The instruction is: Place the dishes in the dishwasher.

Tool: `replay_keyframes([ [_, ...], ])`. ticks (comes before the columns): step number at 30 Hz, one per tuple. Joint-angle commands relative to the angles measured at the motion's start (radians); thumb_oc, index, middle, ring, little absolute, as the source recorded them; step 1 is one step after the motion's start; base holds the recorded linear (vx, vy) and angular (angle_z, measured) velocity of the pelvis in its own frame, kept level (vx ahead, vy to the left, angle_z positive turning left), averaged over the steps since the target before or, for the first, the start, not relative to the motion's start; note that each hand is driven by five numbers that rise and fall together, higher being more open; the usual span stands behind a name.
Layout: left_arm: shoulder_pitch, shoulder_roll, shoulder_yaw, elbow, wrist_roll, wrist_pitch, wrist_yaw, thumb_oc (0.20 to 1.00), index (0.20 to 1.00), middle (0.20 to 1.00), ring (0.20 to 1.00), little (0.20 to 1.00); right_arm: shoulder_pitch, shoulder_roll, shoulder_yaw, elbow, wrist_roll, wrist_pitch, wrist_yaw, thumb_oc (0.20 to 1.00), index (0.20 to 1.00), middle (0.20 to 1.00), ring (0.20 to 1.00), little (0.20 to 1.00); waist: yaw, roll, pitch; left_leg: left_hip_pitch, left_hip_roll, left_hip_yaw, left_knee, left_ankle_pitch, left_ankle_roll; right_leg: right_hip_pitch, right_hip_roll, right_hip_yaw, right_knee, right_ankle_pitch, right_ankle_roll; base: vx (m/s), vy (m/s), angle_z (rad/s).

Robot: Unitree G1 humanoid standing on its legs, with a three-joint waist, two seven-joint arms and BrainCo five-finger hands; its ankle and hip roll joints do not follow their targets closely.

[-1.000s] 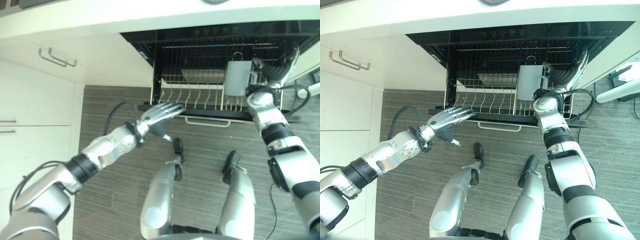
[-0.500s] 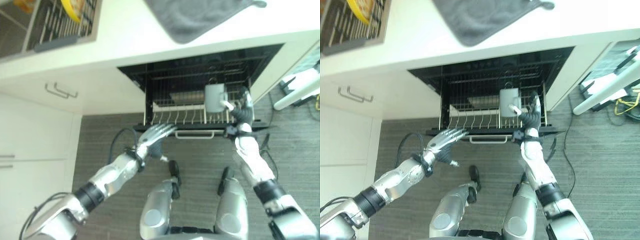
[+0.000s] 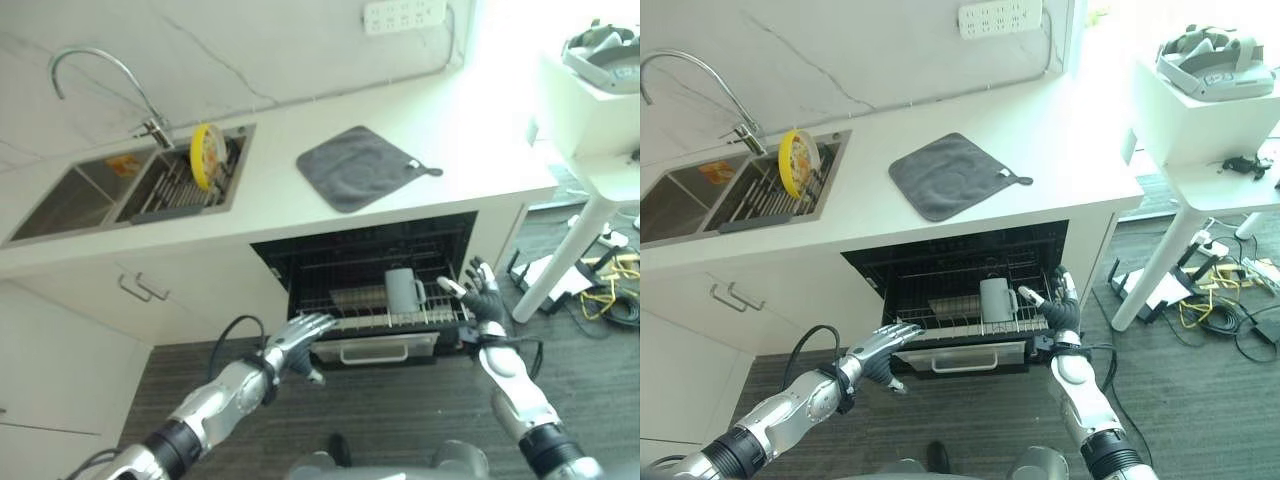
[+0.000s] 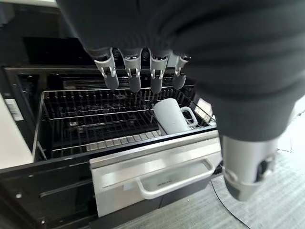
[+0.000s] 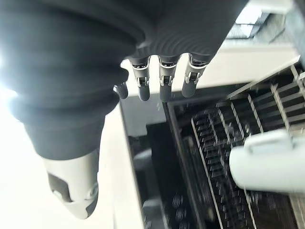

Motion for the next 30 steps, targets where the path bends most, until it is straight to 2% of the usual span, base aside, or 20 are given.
replay_keyframes([
  [1, -0.056, 0.037, 0.074, -0.013, -0.111, -0.014, 0.106, 1.0, 1.0, 1.0, 1.0, 1.0, -0.051, 0.035, -0.023, -0.072, 0.016, -0.053, 0.085, 1.0, 1.0, 1.0, 1.0, 1.0, 0.01, -0.049, 0.043, 0.014, 0.041, 0.016, 0.064, -0.093, -0.007, 0.077, -0.01, 0.016, -0.138, 0.029, 0.009, 0.04, -0.028, 0.04],
  [3, -0.021, 0.023, 0.12, -0.012, -0.211, -0.027, 0.174, 1.0, 1.0, 1.0, 1.0, 1.0, -0.027, 0.039, -0.029, -0.096, 0.029, -0.055, 0.14, 1.0, 1.0, 1.0, 1.0, 1.0, 0.016, -0.056, 0.032, 0.029, 0.043, 0.017, 0.051, -0.092, -0.01, 0.098, -0.007, 0.006, -0.154, 0.029, 0.008, 0.03, -0.026, 0.12],
  [4, 0.017, 0.01, 0.175, -0.023, -0.343, -0.054, 0.223, 1.0, 1.0, 1.0, 1.0, 1.0, -0.006, 0.033, -0.043, -0.133, 0.04, -0.056, 0.181, 1.0, 1.0, 1.0, 1.0, 1.0, 0.025, -0.063, 0.024, 0.034, 0.045, 0.018, 0.044, -0.091, -0.012, 0.111, -0.005, -0.006, -0.171, 0.035, 0.007, 0.01, -0.039, 0.11],
  [6, 0.071, -0.024, 0.264, -0.046, -0.533, -0.111, 0.239, 1.0, 1.0, 1.0, 1.0, 1.0, 0.024, 0.027, -0.071, -0.182, 0.058, -0.043, 0.238, 1.0, 1.0, 1.0, 1.0, 1.0, 0.039, -0.073, 0.021, 0.039, 0.044, 0.014, 0.044, -0.094, -0.014, 0.125, -0.003, -0.02, -0.194, 0.047, 0.006, 0.0, -0.055, 0.07],
  [7, 0.096, -0.042, 0.3, -0.058, -0.612, -0.141, 0.225, 1.0, 1.0, 1.0, 1.0, 1.0, 0.037, 0.027, -0.084, -0.202, 0.084, -0.034, 0.275, 1.0, 1.0, 1.0, 1.0, 1.0, 0.045, -0.077, 0.021, 0.039, 0.043, 0.01, 0.047, -0.097, -0.013, 0.129, -0.001, -0.023, -0.202, 0.052, 0.005, -0.03, -0.097, 0.14],
  [8, 0.136, -0.075, 0.356, -0.086, -0.754, -0.189, 0.163, 1.0, 1.0, 1.0, 1.0, 1.0, 0.053, 0.03, -0.104, -0.23, 0.134, -0.035, 0.359, 1.0, 1.0, 1.0, 1.0, 1.0, 0.057, -0.085, 0.021, 0.032, 0.041, -0.002, 0.056, -0.102, -0.011, 0.129, 0.004, -0.025, -0.212, 0.06, 0.001, -0.03, -0.121, 0.13],
  [11, 0.209, -0.147, 0.442, -0.124, -0.997, -0.25, 0.008, 1.0, 1.0, 1.0, 1.0, 1.0, 0.086, 0.041, -0.14, -0.286, 0.171, -0.051, 0.498, 1.0, 1.0, 1.0, 1.0, 1.0, 0.074, -0.101, 0.022, 0.027, 0.039, -0.01, 0.093, -0.126, -0.01, 0.138, 0.017, -0.028, -0.205, 0.049, -0.009, 0.0, -0.104, 0.09],
  [12, 0.226, -0.173, 0.475, -0.146, -1.061, -0.276, -0.034, 1.0, 1.0, 1.0, 1.0, 1.0, 0.095, 0.031, -0.16, -0.313, 0.171, -0.066, 0.543, 1.0, 1.0, 1.0, 1.0, 1.0, 0.075, -0.118, 0.029, 0.0, 0.037, -0.002, 0.193, -0.163, -0.005, 0.132, 0.012, -0.025, -0.179, 0.038, -0.02, -0.01, -0.038, 0.24],
  [13, 0.227, -0.179, 0.485, -0.155, -1.073, -0.282, -0.047, 1.0, 1.0, 1.0, 1.0, 1.0, 0.098, 0.024, -0.168, -0.325, 0.172, -0.07, 0.549, 1.0, 1.0, 1.0, 1.0, 1.0, 0.077, -0.126, 0.034, -0.02, 0.038, -0.007, 0.242, -0.174, -0.004, 0.128, 0.007, -0.02, -0.163, 0.035, -0.024, -0.08, 0.069, 0.34],
  [14, 0.229, -0.193, 0.507, -0.176, -1.091, -0.313, -0.072, 1.0, 1.0, 1.0, 1.0, 1.0, 0.094, 0.003, -0.181, -0.342, 0.177, -0.094, 0.559, 1.0, 1.0, 1.0, 1.0, 1.0, 0.089, -0.139, 0.052, -0.078, 0.03, -0.063, 0.34, -0.21, 0.002, 0.109, -0.004, 0.002, -0.114, 0.026, -0.033, -0.23, 0.449, 0.39],
  [15, 0.211, -0.187, 0.54, -0.203, -1.105, -0.355, -0.101, 1.0, 1.0, 1.0, 1.0, 1.0, 0.062, -0.025, -0.205, -0.357, 0.206, -0.128, 0.534, 1.0, 1.0, 1.0, 1.0, 1.0, 0.09, -0.139, 0.067, -0.088, 0.093, -0.078, 0.35, -0.208, 0.001, 0.063, -0.025, 0.015, -0.013, -0.015, -0.036, -0.25, 0.592, 0.15],
  [17, 0.166, -0.183, 0.534, -0.204, -1.119, -0.355, -0.094, 1.0, 1.0, 1.0, 1.0, 1.0, 0.044, -0.029, -0.22, -0.365, 0.204, -0.145, 0.505, 1.0, 1.0, 1.0, 1.0, 1.0, 0.08, -0.134, 0.073, -0.078, 0.133, -0.086, 0.319, -0.178, -0.02, 0.045, -0.059, 0.017, 0.027, -0.025, -0.02, -0.14, 0.754, 0.03],
  [18, 0.124, -0.167, 0.525, -0.203, -1.111, -0.333, -0.079, 1.0, 1.0, 1.0, 1.0, 1.0, 0.047, -0.015, -0.229, -0.372, 0.199, -0.156, 0.482, 1.0, 1.0, 1.0, 1.0, 1.0, 0.072, -0.128, 0.074, -0.067, 0.108, -0.105, 0.293, -0.183, -0.014, 0.042, -0.1, 0.019, 0.027, -0.01, 0.005, -0.08, 0.895, 0.27],
  [19, 0.095, -0.156, 0.51, -0.206, -1.085, -0.297, -0.085, 1.0, 1.0, 1.0, 1.0, 1.0, 0.071, 0.002, -0.245, -0.405, 0.252, -0.144, 0.491, 1.0, 1.0, 1.0, 1.0, 1.0, 0.064, -0.138, 0.082, -0.071, 0.065, -0.096, 0.302, -0.201, 0.0, 0.052, -0.156, 0.022, -0.03, 0.082, 0.038, -0.08, 0.789, 0.42],
  [21, 0.1, -0.155, 0.506, -0.227, -1.053, -0.284, -0.088, 1.0, 1.0, 1.0, 1.0, 1.0, 0.086, 0.029, -0.246, -0.42, 0.242, -0.146, 0.517, 1.0, 1.0, 1.0, 1.0, 1.0, 0.068, -0.15, 0.084, -0.064, 0.029, -0.071, 0.294, -0.222, 0.017, 0.043, -0.206, 0.0, -0.065, 0.181, 0.058, -0.07, 0.398, 0.27],
  [22, 0.113, -0.159, 0.504, -0.241, -1.043, -0.285, -0.072, 1.0, 1.0, 1.0, 1.0, 1.0, 0.088, 0.042, -0.24, -0.428, 0.234, -0.125, 0.547, 1.0, 1.0, 1.0, 1.0, 1.0, 0.079, -0.152, 0.087, -0.049, 0.003, -0.051, 0.277, -0.233, 0.027, 0.026, -0.229, -0.031, -0.069, 0.244, 0.072, -0.07, 0.375, -0.01],
  [23, 0.129, -0.165, 0.509, -0.258, -1.051, -0.284, -0.054, 1.0, 1.0, 1.0, 1.0, 1.0, 0.081, 0.054, -0.225, -0.424, 0.228, -0.118, 0.569, 1.0, 1.0, 1.0, 1.0, 1.0, 0.096, -0.144, 0.089, -0.028, -0.009, -0.02, 0.246, -0.236, 0.036, 0.008, -0.234, -0.076, -0.056, 0.257, 0.077, -0.08, 0.377, -0.42],
  [25, 0.14, -0.168, 0.52, -0.277, -1.052, -0.279, -0.034, 1.0, 1.0, 1.0, 1.0, 1.0, 0.073, 0.062, -0.206, -0.424, 0.223, -0.122, 0.577, 1.0, 1.0, 1.0, 1.0, 1.0, 0.11, -0.129, 0.083, -0.015, -0.033, 0.001, 0.203, -0.237, 0.059, -0.016, -0.207, -0.111, -0.015, 0.227, 0.068, -0.07, 0.36, -1.03],
  [27, 0.138, -0.16, 0.533, -0.282, -1.072, -0.271, -0.048, 1.0, 1.0, 1.0, 1.0, 1.0, 0.08, 0.059, -0.192, -0.435, 0.213, -0.138, 0.567, 1.0, 1.0, 1.0, 1.0, 1.0, 0.107, -0.122, 0.079, -0.012, -0.074, 0.002, 0.176, -0.235, 0.093, -0.038, -0.12, -0.108, 0.055, 0.16, 0.044, -0.03, 0.298, -0.41],
  [30, 0.164, -0.165, 0.544, -0.298, -1.073, -0.285, -0.062, 1.0, 1.0, 1.0, 1.0, 1.0, 0.089, 0.048, -0.191, -0.447, 0.205, -0.139, 0.562, 1.0, 1.0, 1.0, 1.0, 1.0, 0.104, -0.122, 0.079, 0.0, -0.105, -0.014, 0.136, -0.218, 0.109, -0.036, 0.01, -0.102, 0.076, 0.085, 0.018, 0.03, 0.09, 0.25],
])
